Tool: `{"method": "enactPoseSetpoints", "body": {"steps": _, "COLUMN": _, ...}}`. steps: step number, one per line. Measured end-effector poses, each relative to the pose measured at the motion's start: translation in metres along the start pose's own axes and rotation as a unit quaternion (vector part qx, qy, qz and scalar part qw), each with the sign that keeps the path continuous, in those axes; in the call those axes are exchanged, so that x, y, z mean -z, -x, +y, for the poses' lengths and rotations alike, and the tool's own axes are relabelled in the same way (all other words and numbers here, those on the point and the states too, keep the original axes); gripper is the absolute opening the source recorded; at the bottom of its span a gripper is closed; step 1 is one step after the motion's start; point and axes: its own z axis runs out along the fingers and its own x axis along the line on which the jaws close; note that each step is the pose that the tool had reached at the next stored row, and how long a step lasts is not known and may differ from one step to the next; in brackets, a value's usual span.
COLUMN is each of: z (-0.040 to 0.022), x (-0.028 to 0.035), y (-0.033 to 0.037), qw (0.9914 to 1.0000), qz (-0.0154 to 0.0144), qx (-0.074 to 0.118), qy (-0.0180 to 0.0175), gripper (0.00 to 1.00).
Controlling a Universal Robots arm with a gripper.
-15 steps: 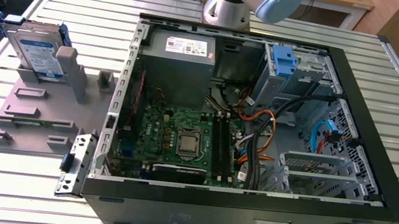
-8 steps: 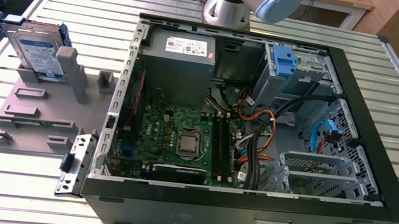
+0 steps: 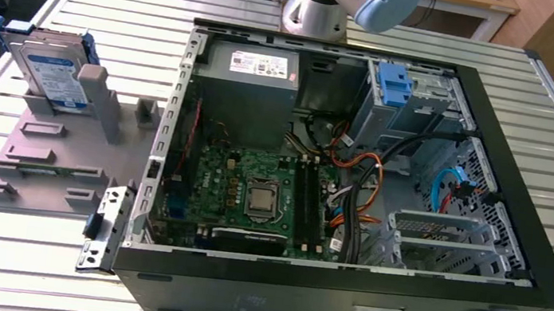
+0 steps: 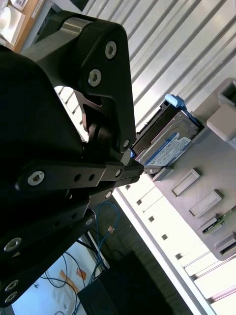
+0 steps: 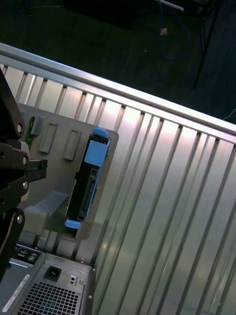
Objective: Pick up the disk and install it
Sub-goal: 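Pick up the disk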
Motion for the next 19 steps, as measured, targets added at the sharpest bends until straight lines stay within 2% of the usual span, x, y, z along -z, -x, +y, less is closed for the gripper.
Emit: {"method": "enactPoseSetpoints", "body": {"steps": 19, "z": 0.0, "x": 0.0, "y": 0.0, "qw": 0.99998, "qz": 0.0003, "qx": 0.007, "qy": 0.0002, "gripper": 0.11}}
